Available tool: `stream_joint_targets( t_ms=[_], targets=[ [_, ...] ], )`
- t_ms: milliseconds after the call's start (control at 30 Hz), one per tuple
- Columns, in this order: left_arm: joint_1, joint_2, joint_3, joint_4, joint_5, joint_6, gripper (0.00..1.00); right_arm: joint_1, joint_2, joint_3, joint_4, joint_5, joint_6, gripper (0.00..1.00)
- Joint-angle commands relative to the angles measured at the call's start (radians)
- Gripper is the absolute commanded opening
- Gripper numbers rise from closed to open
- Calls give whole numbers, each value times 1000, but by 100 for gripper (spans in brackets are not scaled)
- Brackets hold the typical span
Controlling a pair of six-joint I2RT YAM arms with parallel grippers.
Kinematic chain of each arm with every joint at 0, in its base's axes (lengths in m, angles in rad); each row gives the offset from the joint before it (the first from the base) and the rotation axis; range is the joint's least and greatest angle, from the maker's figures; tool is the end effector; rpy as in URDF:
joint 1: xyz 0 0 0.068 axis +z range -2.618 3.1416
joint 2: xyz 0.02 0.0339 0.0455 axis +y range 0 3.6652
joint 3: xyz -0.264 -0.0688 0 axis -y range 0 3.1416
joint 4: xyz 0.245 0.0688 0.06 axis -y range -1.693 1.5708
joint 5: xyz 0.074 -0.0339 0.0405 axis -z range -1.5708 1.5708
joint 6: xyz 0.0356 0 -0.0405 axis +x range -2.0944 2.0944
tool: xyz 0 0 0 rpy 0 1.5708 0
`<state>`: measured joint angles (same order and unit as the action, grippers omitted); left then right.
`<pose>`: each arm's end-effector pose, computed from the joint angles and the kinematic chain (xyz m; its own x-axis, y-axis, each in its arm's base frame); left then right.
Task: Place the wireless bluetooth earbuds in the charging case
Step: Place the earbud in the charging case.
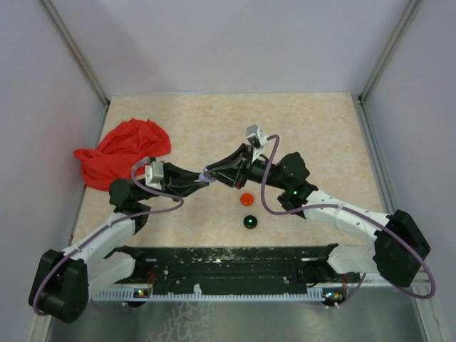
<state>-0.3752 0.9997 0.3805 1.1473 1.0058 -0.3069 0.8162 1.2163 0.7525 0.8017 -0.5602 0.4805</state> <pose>0.1676 -0.0983 0.2892 0.1826 -0.2458 -0.9520 0.9757 0.1643 0.1447 0.1729 0.2116 0.3397 -0.2426 0.3136 -0.9180 -0.9568 0.0791 0.2799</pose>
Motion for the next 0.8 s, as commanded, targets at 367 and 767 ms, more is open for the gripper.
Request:
stream_joint_targets(
  t_ms=[367,767],
  targets=[
    [1,-3,-35,216,7,-135,0,19,16,-15,91,13,0,4],
    [1,21,-46,359,22,-221,0,30,39,-10,62,17,-2,7]
  ],
)
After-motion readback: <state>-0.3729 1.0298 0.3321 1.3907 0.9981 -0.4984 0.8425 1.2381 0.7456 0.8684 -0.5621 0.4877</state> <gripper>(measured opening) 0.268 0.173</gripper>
